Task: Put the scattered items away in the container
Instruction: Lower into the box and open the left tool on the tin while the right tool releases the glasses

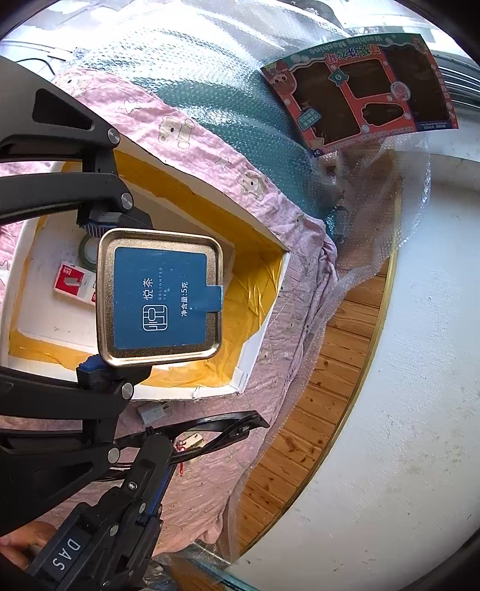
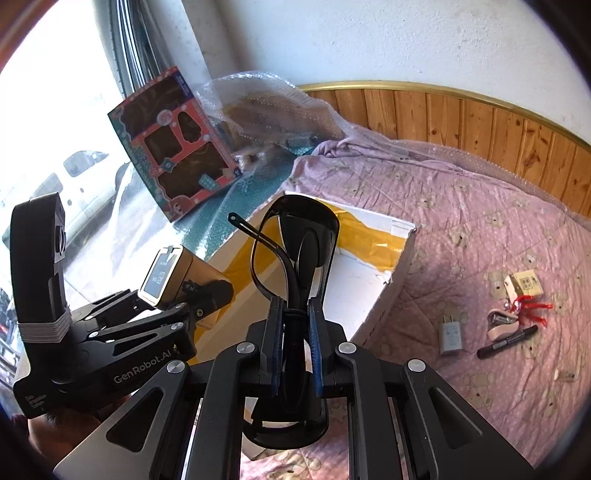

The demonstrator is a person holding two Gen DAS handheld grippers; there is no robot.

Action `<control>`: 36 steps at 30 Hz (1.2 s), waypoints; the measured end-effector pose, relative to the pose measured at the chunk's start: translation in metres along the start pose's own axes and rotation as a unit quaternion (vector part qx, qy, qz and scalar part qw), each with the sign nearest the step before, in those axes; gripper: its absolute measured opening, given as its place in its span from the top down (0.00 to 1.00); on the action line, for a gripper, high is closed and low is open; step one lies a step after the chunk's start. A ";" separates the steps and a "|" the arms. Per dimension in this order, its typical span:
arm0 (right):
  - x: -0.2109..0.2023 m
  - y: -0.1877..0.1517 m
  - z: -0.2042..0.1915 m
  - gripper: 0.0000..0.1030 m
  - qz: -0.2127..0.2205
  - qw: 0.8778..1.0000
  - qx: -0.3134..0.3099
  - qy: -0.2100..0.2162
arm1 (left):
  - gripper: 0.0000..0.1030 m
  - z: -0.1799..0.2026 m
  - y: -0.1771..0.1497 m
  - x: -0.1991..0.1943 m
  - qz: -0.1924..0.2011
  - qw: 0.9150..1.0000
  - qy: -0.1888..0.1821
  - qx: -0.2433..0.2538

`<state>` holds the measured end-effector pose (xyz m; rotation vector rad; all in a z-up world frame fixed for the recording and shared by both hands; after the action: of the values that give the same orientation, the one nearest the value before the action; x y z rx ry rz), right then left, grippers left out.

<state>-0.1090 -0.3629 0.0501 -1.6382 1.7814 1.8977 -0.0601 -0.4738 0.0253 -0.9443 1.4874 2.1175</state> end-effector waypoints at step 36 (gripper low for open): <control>0.113 0.018 0.041 0.87 -0.096 0.995 0.004 0.002 | 0.52 -0.012 0.023 0.112 -0.158 0.987 0.031 0.024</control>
<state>-0.1947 -0.4029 -0.0261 -1.7406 1.5659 1.8033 -0.1500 -0.5008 -0.0412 -1.1522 1.3108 1.8340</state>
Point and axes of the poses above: each gripper's, at about its wrist camera, not at the fingertips, and x roughly the way its jaws point, z to its right, y to its top, the point moved 8 cm from there along x, roughly the way its jaws point
